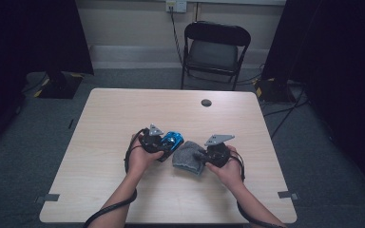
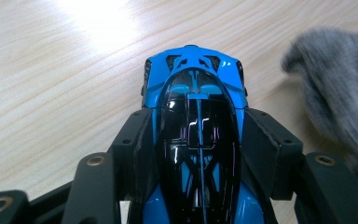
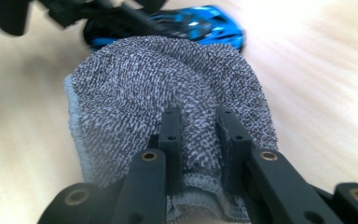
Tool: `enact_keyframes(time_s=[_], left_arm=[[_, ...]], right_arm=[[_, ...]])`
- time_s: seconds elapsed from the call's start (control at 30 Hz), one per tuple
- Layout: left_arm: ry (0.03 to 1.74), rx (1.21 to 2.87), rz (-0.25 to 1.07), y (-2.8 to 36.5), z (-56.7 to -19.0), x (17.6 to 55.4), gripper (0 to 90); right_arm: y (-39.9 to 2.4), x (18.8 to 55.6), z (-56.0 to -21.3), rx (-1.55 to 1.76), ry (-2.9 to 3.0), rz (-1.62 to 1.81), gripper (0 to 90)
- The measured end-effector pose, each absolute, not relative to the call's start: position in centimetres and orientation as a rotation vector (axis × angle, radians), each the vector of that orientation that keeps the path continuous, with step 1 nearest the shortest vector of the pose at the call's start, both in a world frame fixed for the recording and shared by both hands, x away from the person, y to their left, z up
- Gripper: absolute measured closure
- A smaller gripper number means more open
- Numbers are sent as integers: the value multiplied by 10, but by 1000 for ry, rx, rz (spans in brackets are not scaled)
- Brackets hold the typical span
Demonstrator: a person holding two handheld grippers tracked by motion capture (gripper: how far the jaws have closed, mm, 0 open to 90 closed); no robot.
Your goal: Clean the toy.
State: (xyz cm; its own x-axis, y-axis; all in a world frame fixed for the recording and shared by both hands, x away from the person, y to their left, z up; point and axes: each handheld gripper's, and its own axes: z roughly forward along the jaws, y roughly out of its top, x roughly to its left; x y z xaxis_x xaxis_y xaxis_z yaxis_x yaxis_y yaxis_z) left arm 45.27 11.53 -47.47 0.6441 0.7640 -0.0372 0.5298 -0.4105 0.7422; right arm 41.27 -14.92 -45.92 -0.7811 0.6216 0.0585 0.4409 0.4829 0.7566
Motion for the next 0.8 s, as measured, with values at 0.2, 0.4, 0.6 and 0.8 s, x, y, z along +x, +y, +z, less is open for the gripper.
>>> enact_keyframes(time_s=[0.2, 0.4, 0.6, 0.8], left_arm=[[1005, 2145, 401, 111, -472, 455, 442], [1005, 2151, 404, 108, -469, 454, 359], [989, 2142, 401, 104, -463, 448, 342], [951, 2118, 369, 99, -450, 436, 355]], right_arm=[[-141, 398, -470, 912, 2526, 1182, 740], [-137, 394, -476, 934, 2515, 1186, 726], [-134, 391, -481, 950, 2502, 1192, 689], [-131, 387, -482, 901, 2508, 1189, 515]])
